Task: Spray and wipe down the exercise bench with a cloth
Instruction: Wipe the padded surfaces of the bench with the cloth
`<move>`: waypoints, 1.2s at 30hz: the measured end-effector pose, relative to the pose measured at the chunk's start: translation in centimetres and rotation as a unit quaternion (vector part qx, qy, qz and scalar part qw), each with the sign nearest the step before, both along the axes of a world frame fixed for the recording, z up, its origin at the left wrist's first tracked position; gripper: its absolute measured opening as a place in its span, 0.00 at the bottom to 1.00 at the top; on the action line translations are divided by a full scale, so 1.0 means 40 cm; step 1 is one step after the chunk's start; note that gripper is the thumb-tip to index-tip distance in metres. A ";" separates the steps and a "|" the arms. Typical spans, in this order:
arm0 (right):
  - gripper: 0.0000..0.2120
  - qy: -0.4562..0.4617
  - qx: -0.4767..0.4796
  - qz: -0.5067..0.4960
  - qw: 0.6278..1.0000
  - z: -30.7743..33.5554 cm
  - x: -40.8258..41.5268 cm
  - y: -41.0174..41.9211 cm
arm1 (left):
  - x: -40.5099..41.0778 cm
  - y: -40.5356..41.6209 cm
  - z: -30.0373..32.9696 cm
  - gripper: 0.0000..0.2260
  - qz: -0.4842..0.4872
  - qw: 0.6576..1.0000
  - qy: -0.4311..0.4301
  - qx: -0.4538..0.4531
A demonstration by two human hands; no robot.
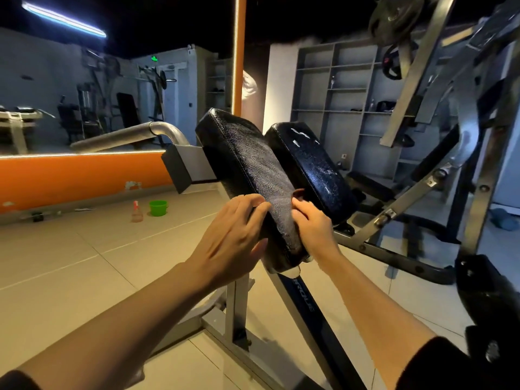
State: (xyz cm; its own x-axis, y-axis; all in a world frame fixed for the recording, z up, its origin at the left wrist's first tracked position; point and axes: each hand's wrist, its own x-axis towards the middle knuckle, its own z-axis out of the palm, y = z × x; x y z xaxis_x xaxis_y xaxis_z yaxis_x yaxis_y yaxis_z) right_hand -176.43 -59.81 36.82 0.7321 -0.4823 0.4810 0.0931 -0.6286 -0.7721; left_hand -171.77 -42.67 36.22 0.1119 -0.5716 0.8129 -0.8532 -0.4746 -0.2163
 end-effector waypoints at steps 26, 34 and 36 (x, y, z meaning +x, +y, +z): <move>0.17 -0.059 -0.136 0.080 0.986 0.286 0.287 0.066 | 0.336 0.101 0.294 0.25 0.002 1.000 -0.018 -0.006; 0.17 -0.062 -0.186 0.107 0.975 0.343 0.330 0.101 | 0.346 0.103 0.271 0.21 -0.027 0.998 -0.016 -0.055; 0.17 -0.011 -0.182 0.022 0.983 0.351 0.349 0.063 | 0.345 0.107 0.270 0.22 -0.025 0.998 -0.007 -0.057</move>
